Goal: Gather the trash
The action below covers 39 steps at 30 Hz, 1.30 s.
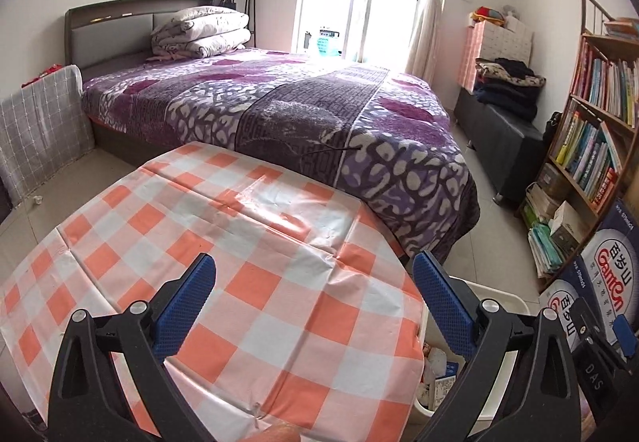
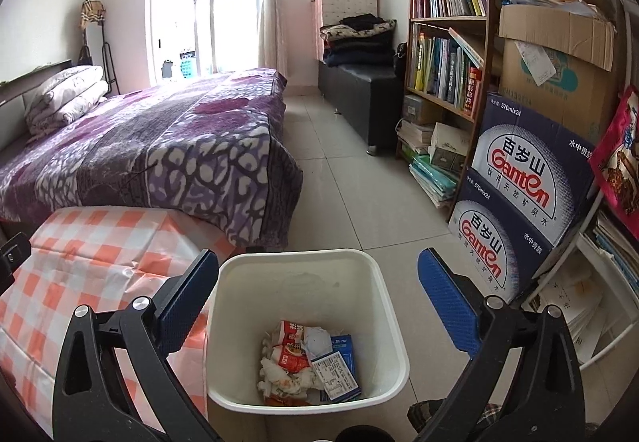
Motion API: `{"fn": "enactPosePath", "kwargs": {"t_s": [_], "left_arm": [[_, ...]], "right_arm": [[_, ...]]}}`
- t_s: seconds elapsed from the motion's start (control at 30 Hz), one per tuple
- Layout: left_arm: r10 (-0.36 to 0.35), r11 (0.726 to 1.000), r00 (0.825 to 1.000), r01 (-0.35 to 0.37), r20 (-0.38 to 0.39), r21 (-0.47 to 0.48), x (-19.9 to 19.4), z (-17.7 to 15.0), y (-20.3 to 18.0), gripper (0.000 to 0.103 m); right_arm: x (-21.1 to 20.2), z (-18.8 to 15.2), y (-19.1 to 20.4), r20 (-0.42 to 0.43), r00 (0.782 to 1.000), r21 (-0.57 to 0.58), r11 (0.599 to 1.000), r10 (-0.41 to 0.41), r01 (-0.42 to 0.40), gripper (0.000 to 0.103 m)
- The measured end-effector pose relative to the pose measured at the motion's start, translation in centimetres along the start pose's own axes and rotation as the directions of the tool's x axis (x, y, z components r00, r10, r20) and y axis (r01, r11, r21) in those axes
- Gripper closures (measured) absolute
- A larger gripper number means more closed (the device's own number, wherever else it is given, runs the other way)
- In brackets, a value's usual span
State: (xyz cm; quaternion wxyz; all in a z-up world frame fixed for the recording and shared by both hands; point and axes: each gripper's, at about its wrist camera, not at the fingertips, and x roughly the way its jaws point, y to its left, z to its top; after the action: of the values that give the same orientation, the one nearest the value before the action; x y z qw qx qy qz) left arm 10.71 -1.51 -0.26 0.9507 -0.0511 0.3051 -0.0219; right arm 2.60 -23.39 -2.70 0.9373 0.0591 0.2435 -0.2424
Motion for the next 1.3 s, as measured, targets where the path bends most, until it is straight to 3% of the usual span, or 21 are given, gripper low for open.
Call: {"fn": "enactPosePath", "kwargs": {"t_s": [0.33,0.67,1.3], "left_arm": [[-0.001,0.995,1.0,0.001,0.001,0.103,-0.6,-1.6,-2.9,0.007],[-0.048,0.994,0.999,0.045,0.022,0.103,-1.2,-2.0,-4.6,0.007],[-0.038,0.993,0.999,0.037,0.013,0.111,-0.8,-2.2,-4.9,0.007]], "right_arm": [[-0.5,0.2,1.0,0.041,0.999,-0.003,1.0,0.005,-0.005,0.007],[-1.8,0.0,1.2,0.116,0.992,-0.045,0.998,-0.041,0.047,0.007],[-1.6,0.1,0.6,0.09,0.994,-0.025,0.998,-0.058,0.06,0.007]]}}
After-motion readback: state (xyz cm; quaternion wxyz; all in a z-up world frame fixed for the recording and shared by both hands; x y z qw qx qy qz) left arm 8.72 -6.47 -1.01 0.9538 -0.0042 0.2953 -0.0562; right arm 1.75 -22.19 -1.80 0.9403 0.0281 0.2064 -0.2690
